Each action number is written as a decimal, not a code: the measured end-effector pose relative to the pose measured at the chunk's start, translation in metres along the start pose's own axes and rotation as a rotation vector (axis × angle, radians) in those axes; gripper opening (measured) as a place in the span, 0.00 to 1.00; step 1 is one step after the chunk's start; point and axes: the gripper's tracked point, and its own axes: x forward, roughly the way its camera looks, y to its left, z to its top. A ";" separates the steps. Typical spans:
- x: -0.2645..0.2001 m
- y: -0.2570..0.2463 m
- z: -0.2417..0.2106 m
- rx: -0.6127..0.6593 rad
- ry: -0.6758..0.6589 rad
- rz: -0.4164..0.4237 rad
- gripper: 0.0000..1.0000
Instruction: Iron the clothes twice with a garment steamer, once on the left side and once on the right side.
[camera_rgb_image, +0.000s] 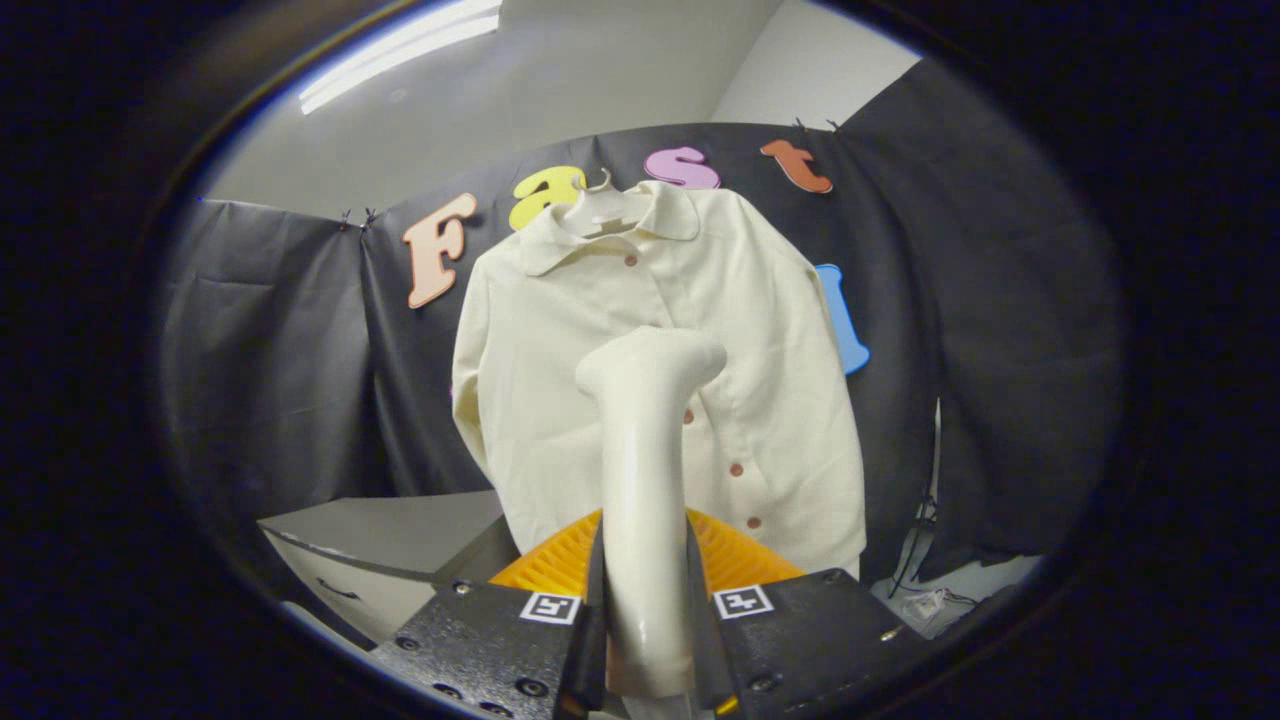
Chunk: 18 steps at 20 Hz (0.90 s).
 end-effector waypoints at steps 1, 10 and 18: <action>0.010 -0.005 0.009 0.013 -0.006 -0.006 0.34; 0.088 -0.028 0.095 0.051 -0.158 -0.036 0.34; 0.116 -0.060 0.086 0.132 -0.196 -0.055 0.34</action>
